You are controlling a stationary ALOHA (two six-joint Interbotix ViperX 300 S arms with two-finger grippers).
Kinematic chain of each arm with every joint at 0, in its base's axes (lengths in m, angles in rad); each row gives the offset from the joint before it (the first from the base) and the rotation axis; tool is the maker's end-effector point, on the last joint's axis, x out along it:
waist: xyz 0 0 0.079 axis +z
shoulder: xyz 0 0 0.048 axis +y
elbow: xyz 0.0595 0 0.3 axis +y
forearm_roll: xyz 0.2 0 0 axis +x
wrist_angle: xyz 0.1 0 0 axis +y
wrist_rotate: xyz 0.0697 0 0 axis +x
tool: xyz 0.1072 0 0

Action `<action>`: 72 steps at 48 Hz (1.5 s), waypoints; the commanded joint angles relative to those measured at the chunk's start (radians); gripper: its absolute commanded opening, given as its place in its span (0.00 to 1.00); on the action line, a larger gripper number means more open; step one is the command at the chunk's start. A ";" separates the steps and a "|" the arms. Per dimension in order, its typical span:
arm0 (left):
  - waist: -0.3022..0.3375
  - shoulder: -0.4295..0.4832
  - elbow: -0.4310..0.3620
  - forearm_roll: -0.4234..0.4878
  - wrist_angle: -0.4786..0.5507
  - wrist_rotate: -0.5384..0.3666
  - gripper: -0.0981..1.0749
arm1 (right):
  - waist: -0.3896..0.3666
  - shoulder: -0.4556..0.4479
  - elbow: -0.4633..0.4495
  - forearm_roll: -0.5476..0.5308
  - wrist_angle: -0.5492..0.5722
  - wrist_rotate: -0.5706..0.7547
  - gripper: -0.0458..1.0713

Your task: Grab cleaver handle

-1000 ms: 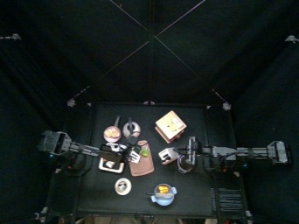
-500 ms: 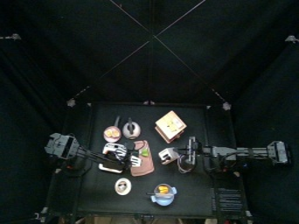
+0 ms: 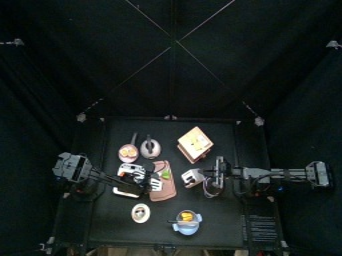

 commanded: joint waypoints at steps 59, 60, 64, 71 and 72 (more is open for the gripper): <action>0.006 -0.132 0.057 0.100 0.043 0.003 0.90 | 0.002 -0.005 -0.014 0.000 -0.003 0.000 0.05; 0.006 -0.143 0.064 0.107 0.043 0.002 0.90 | 0.002 -0.006 -0.014 0.000 -0.003 0.000 0.05; 0.006 -0.193 0.095 0.130 0.043 0.003 0.90 | 0.002 -0.015 -0.017 0.000 -0.003 0.000 0.05; 0.006 -0.256 0.143 0.153 0.043 0.014 0.90 | 0.002 -0.017 -0.018 0.000 -0.003 0.000 0.05; 0.006 -0.267 0.156 0.173 0.041 0.020 0.90 | 0.002 -0.017 -0.018 0.000 -0.003 0.000 0.05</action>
